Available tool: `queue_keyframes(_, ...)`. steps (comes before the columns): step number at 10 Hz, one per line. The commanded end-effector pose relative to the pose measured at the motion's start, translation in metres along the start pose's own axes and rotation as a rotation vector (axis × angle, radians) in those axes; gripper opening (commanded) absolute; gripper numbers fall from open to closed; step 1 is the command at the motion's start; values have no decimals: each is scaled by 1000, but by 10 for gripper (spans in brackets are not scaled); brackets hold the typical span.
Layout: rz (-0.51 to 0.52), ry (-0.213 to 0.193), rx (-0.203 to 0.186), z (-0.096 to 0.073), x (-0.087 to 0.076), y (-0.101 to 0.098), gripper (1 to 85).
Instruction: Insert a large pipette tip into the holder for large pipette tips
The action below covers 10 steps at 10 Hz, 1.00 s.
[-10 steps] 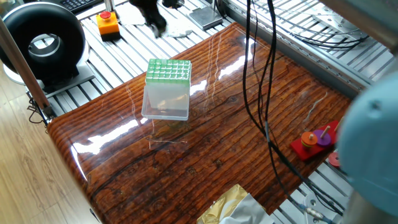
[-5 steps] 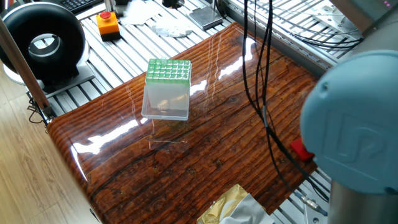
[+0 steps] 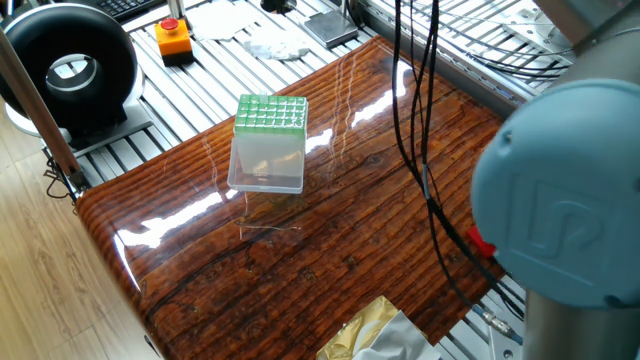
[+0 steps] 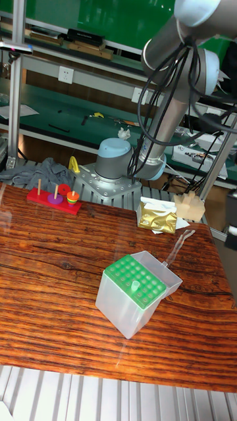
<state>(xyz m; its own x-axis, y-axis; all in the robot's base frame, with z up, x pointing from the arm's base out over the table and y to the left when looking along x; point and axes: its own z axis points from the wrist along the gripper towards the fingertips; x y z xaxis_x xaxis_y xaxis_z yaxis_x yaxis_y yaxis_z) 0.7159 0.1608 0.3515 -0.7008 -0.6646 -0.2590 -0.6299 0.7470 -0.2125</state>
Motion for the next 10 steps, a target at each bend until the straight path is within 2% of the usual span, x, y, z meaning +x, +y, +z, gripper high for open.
queue_keyframes(1,279,198,-41,-7,50,15,10)
queue_keyframes(2,340,262,-32,-10,68,15,10)
queue_keyframes(4,403,299,-85,-11,82,29,10)
queue_keyframes(5,433,325,-94,-13,86,34,10)
queue_keyframes(6,424,335,-83,-13,88,32,10)
queue_keyframes(7,436,335,-99,-9,85,36,10)
queue_keyframes(9,437,271,-137,1,67,42,10)
queue_keyframes(10,398,234,-115,8,58,35,10)
